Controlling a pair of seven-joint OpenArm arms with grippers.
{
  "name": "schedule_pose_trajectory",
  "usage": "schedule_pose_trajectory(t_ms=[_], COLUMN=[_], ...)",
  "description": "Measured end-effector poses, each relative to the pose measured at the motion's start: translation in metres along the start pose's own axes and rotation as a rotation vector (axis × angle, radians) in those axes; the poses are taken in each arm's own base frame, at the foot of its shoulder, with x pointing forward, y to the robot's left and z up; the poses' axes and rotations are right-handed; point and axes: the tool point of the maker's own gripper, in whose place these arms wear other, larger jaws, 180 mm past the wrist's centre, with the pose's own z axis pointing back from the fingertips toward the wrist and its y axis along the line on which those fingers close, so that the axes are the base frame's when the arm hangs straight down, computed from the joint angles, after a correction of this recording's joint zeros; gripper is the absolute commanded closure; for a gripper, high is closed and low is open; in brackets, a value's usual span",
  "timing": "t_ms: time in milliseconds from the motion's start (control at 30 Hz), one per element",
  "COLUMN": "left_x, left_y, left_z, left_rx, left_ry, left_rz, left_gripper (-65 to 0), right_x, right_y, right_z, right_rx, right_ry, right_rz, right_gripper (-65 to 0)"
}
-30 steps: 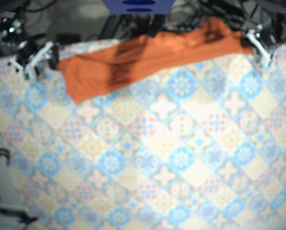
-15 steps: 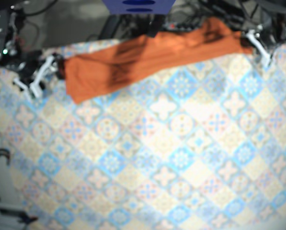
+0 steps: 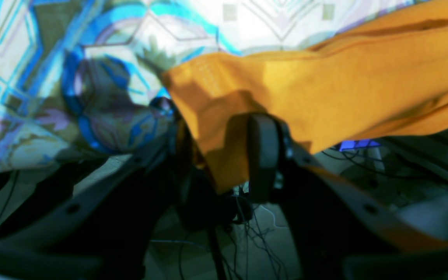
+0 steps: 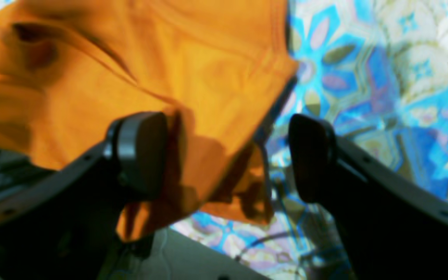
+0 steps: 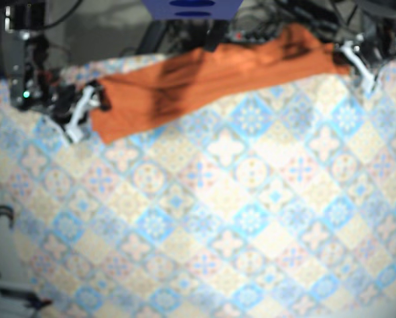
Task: Fold the T-shirt properly
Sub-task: 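Lower the right gripper onto the strip end and grasp it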
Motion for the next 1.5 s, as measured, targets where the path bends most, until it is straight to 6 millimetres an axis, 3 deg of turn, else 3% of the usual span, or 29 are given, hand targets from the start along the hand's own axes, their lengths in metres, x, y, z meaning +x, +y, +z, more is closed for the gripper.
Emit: schedule_pose_trajectory(t_ms=[333,467,667,1000,1267,1500], left_x=[0.001,0.0,0.001,0.001,0.001,-0.001], left_y=[0.001,0.001,0.001,0.001,0.001,0.001], left_z=[0.0,0.0,0.001,0.001,0.001,0.001], left_rx=[0.002,0.002,0.002,0.003,0.003,-0.001], left_ry=[-0.002,-0.001,-0.003,-0.001,0.0,-0.007], left_rz=[0.001,0.001,0.001,-0.001,-0.001,0.003], left_gripper=[-23.4,-23.4,-23.4,-23.4,-23.4,-23.4], right_x=[-0.008,-0.011,-0.007,0.007,0.029,0.026], right_y=[0.003,0.012,0.024,0.022,0.01,-0.008], right_z=[-0.016,-0.021,-0.031,-0.037,-0.035,-0.037], right_rx=[0.035,0.058,0.098,0.101,0.074,0.007], right_ry=[0.04,0.057,0.078,0.079,0.05,0.097], right_rz=[-0.016,0.002,0.036,0.057,0.071,0.111], right_gripper=[-44.7,-33.5,-11.3,-2.6,-2.4,-2.4])
